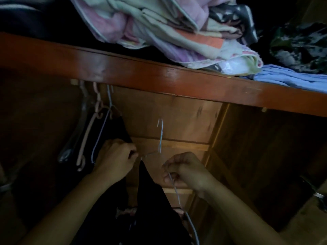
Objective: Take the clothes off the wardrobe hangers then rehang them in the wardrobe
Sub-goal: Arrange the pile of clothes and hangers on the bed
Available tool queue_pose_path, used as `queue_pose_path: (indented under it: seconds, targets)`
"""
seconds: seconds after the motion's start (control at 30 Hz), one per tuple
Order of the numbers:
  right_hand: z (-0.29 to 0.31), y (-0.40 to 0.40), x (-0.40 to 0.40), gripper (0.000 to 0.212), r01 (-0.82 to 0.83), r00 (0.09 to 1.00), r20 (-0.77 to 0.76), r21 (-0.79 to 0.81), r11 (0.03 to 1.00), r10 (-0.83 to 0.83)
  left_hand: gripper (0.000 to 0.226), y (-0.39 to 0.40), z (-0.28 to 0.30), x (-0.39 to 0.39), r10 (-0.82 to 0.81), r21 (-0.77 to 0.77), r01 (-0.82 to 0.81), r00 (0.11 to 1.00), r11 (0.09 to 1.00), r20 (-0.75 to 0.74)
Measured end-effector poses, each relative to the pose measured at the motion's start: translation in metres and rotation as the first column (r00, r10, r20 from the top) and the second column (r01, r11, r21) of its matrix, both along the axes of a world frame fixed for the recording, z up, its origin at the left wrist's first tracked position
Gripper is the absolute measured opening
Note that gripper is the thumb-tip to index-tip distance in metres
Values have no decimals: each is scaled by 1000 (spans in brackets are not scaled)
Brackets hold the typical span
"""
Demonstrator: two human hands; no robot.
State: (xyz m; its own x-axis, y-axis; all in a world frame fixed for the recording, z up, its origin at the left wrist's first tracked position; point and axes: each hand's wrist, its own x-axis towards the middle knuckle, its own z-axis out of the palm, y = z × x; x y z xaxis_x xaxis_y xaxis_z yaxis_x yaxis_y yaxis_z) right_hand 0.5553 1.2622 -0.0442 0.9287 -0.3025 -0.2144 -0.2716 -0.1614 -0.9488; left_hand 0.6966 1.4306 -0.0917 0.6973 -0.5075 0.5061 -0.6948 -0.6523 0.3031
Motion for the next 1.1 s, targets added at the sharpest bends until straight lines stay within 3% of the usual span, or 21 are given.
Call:
queue_pose_path:
  seconds: [0.17,0.33,0.57,0.83,1.0,1.1]
  targets:
    - [-5,22,52,23,-35,990,133,-53,998,42,20,28,-3,5,12,-55,-16,998,998,-59]
    - [-1,34,100,23,53,976,216,-80,995,-34,8,44,-1,2,83,-113,-65,982,992,169]
    - [17,45,149,30,119,947,315,-178,977,-58,10,49,-1,2,34,-262,-27,999,965,22]
    - [38,68,189,26,124,915,404,-276,953,-2,16,45,8,4,37,-255,-46,999,966,-39]
    - [35,68,212,9,116,934,356,-248,962,-20,32,48,13,5,58,-315,-82,995,946,-84]
    - [19,60,228,19,110,963,264,-220,969,-49,47,50,14,3,50,-349,-87,992,933,-112]
